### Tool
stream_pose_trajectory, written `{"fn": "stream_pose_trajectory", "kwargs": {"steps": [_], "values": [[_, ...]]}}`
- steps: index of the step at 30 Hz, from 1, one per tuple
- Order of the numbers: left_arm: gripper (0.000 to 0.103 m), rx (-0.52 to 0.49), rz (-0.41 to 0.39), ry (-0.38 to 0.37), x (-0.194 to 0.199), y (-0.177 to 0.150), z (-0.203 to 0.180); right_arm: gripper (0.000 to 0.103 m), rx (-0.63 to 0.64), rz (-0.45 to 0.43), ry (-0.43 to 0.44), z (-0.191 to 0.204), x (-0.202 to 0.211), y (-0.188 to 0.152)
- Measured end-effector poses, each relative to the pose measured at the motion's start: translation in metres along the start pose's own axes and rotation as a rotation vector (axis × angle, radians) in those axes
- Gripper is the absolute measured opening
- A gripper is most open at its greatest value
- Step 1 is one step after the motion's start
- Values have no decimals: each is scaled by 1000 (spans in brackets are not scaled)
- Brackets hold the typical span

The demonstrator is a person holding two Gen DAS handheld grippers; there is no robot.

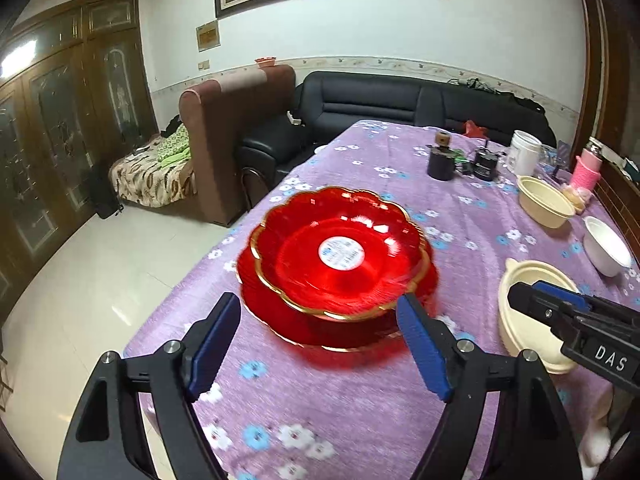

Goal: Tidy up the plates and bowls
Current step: 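Move the right tool to the beige plastic bowl and grasp its rim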

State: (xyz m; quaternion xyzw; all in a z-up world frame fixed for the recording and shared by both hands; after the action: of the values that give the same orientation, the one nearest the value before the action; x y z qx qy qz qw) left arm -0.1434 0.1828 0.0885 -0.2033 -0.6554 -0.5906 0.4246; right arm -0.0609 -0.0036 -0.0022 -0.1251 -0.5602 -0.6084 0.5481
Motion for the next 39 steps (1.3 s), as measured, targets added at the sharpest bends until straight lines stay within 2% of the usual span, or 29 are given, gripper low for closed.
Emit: {"fn": "stream_pose_trajectory", "kwargs": {"steps": [8,18,21,23,26,37,38,39], "values": [[83,-53,-37,20,14,-9,-22,46,-20,-26,-24,-20,16,-17],[84,-83,-11,4,9,-19,-34,47,-130,-88,-105,-81,51,-28],[84,-76,3,-44,8,-21,-34,47,-183,-104,-148,-106,62,-33],[84,-68,19,-122,8,-22,-36,47,-225,-103,-166,-123,66,-36],[84,-54,29,-194,7,-24,-39,47,-252,-88,-171,-137,66,-42],[84,-122,58,-225,0,-29,-73,47,-298,69,-87,-148,1,-45],[84,-128,64,-227,-1,-29,-75,40,-300,73,-78,-149,-3,-44],[84,-136,68,-227,-2,-29,-79,24,-296,76,-71,-149,-6,-42]]}}
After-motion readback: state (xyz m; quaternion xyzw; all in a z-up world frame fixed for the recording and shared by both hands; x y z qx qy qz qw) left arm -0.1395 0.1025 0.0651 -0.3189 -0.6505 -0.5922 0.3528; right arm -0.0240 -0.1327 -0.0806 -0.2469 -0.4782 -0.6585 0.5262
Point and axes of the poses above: each gripper's, at about its wrist camera, not at the fingertips, and x roughly against the way its jaws point, z to its left, y to its top, the point moved 4 cm from there along -x, roughly the way its jaws point, and after that the axes turned 13 degrees about z, right-handed, at the moved point
